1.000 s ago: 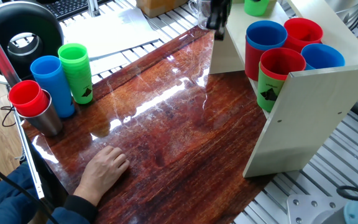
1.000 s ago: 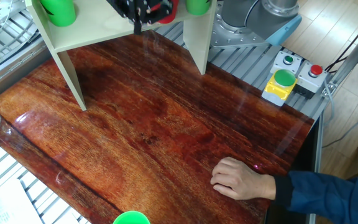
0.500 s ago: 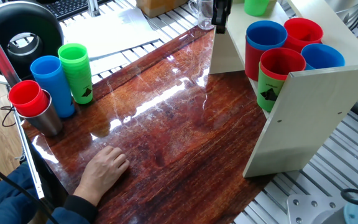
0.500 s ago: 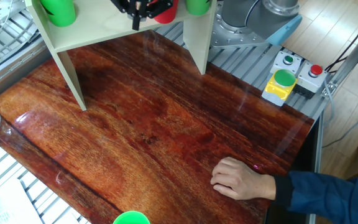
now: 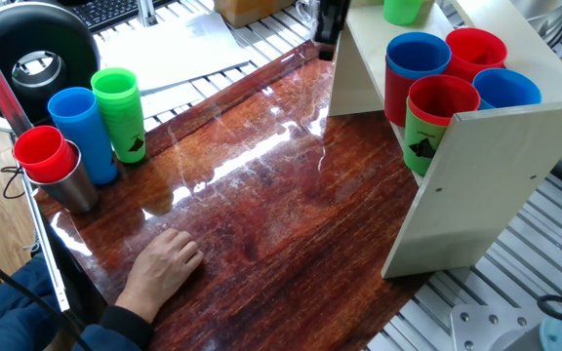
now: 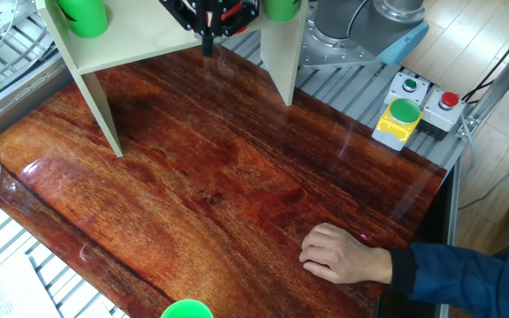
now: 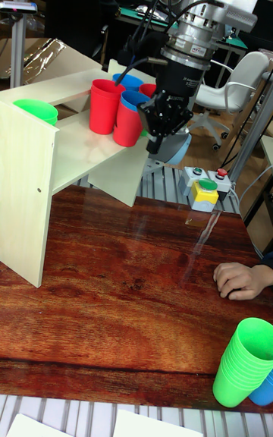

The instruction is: Take the cups off the shelf and stack them together

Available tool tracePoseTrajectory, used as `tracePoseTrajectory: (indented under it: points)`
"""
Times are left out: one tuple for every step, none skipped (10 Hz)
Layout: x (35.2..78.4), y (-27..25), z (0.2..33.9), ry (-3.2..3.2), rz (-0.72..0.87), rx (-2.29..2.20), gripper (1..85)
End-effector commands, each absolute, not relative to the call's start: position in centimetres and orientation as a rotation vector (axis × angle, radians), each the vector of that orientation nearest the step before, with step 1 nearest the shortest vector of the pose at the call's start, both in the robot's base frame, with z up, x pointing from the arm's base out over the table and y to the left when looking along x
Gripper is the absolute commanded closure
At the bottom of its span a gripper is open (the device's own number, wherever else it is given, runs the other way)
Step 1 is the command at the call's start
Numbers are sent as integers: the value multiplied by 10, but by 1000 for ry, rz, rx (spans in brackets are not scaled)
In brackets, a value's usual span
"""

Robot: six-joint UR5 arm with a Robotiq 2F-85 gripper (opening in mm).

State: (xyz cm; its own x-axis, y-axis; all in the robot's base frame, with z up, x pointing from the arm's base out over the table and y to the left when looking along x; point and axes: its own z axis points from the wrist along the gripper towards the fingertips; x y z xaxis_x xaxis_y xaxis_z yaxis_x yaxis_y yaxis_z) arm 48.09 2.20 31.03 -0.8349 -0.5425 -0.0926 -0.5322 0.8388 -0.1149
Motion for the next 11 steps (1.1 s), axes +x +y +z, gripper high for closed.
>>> tracePoseTrajectory:
  points:
    - [480,26,312,2899,-105,-833,843]
    - [473,25,311,2918,-101,-859,843]
    - [465,21,315,2944,-100,-888,843]
    - [456,12,332,2967,-105,-922,843]
    - [450,-2,352,2977,-148,-982,843]
    - [446,-13,367,2981,-201,-1015,843]
    - [442,-22,377,2985,-237,-1029,843]
    - [439,-30,385,2984,-267,-1050,843]
    - [434,-36,393,2992,-279,-1044,843]
    - [423,-38,399,3045,-258,-947,787]
    - [409,-30,403,3118,-176,-799,747]
